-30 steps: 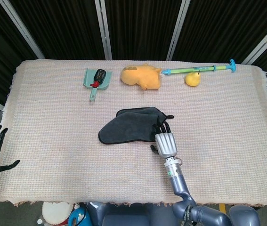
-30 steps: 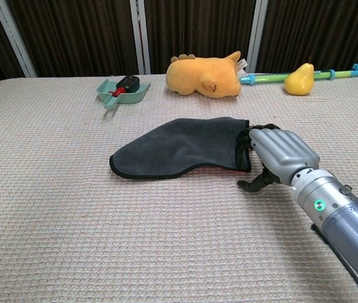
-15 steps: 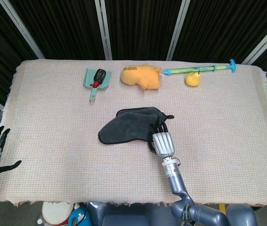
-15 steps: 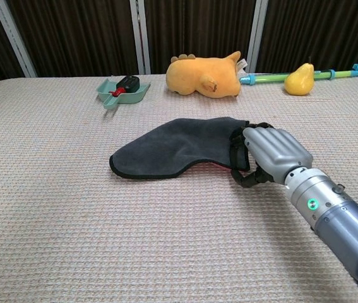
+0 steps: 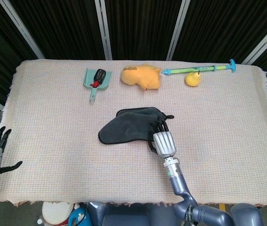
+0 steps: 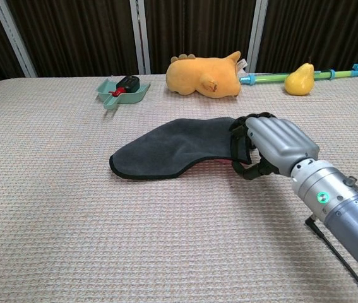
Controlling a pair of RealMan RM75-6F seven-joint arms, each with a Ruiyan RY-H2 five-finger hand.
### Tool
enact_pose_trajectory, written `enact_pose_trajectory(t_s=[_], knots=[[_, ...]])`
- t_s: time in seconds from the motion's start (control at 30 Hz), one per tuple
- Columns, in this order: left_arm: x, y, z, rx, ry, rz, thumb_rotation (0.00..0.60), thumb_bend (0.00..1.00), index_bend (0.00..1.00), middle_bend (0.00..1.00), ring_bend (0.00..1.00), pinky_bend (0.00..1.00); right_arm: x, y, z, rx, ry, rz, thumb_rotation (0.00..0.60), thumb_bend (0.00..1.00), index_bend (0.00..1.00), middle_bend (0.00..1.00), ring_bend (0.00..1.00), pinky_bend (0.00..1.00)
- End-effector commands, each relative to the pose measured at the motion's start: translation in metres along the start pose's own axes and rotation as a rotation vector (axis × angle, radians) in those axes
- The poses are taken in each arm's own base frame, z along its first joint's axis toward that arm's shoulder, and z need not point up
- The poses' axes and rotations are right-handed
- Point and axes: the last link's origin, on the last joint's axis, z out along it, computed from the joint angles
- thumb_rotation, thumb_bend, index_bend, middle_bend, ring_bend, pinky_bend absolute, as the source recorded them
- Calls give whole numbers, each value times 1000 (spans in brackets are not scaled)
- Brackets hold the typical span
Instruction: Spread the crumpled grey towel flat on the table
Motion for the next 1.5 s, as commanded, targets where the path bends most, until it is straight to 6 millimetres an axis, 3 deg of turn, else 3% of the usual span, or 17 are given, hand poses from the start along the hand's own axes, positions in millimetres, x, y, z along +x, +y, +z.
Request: enact_pose_trajectory(t_s=[0.03,0.47,0.8,1.03,1.3,1.5], knots=[[0,1,0,-5,-3,-1,600,0,0,0,0,77,23,-1,5,28,52,-16,600,546,613,220,125,70],[-5,14,3,-28,-29,-31,600,0,0,0,0,77,102,-8,33,52,173,-131,600,545,612,220,124,69],[-11,52,22,-74,-44,-137,600,8,49,7,0,77,148,-20,44,53,235,-187,600,545,613,220,124,70],[-11,82,39,-75,-49,-241,600,14,83,16,0,77,163,-35,50,59,248,-201,600,545,613,220,125,69],[-6,128,62,-117,-53,-354,600,14,86,20,0,77,163,-51,53,73,243,-201,600,546,613,220,125,70],[0,140,66,-132,-48,-367,600,14,86,20,0,77,169,-67,62,75,255,-208,600,545,613,220,125,70]])
